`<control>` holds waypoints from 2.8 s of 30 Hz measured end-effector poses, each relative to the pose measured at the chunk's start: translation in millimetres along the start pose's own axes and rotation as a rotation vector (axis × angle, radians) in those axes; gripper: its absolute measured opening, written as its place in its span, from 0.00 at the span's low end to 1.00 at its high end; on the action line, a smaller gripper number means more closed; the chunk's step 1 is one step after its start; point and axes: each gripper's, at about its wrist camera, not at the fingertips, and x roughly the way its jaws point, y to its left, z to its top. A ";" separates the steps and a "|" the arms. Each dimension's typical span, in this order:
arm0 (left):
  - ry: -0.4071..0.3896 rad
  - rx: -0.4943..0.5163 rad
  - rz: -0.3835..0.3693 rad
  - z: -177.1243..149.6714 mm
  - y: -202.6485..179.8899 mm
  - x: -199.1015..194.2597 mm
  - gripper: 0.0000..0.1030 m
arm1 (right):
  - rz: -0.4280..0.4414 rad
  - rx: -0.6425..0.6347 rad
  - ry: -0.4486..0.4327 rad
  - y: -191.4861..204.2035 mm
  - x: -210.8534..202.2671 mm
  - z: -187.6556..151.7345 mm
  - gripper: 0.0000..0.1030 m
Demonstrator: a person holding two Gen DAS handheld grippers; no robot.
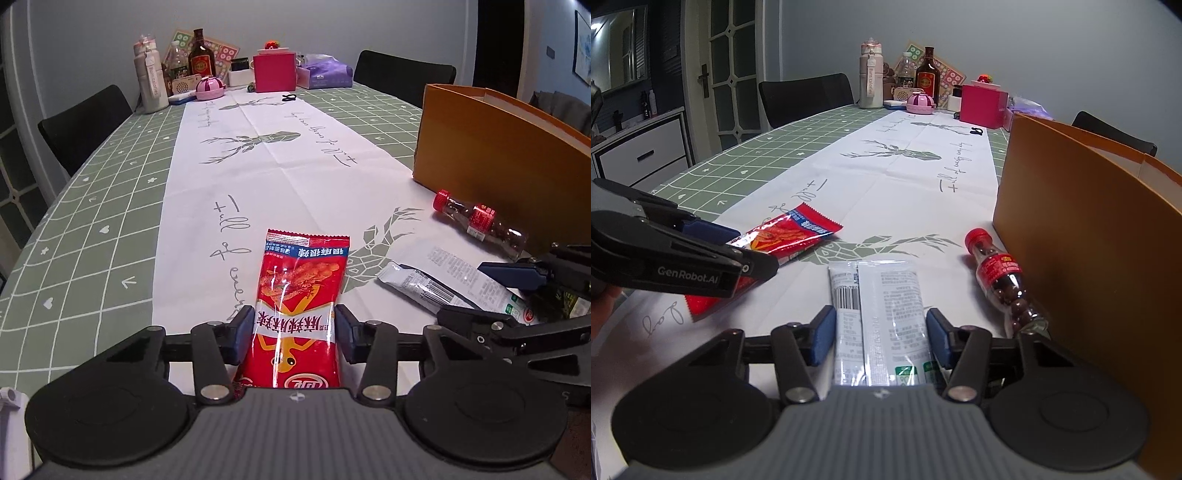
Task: Organize snacks
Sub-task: 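Lift the red packet with left tool while right tool grasps the white sachets, then carry the red packet with left tool while right tool carries the sachets over the box, then open both tools to drop the red packet and sachets into the box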
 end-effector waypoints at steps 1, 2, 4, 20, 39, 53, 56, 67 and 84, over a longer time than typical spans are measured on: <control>0.001 0.003 0.002 -0.1 -0.7 -0.5 0.50 | -0.001 -0.004 -0.001 0.4 -0.4 0.1 0.48; 0.003 0.000 0.002 -0.1 -0.9 -1.1 0.49 | -0.001 -0.009 -0.001 1.1 -0.9 0.1 0.48; 0.007 -0.018 -0.004 0.1 0.7 -2.2 0.49 | 0.006 -0.013 0.001 2.4 -2.5 0.4 0.47; 0.076 -0.073 -0.022 20.6 -2.5 -43.6 0.47 | 0.072 -0.003 0.110 4.5 -24.6 21.9 0.45; 0.127 0.102 -0.134 134.1 -73.5 -83.7 0.47 | 0.017 -0.032 0.109 -89.2 -101.3 105.8 0.45; 0.167 0.233 -0.229 183.4 -176.2 -30.7 0.47 | -0.150 -0.071 0.208 -185.5 -87.4 107.8 0.45; 0.196 0.243 -0.241 188.7 -190.6 -12.4 0.47 | -0.157 -0.060 0.237 -203.3 -76.9 105.9 0.45; 0.275 0.271 -0.233 200.5 -218.1 43.8 0.46 | -0.149 -0.089 0.294 -236.0 -35.5 104.4 0.45; 0.342 0.208 -0.207 202.9 -218.3 86.1 0.51 | -0.144 -0.139 0.349 -244.3 7.4 98.4 0.46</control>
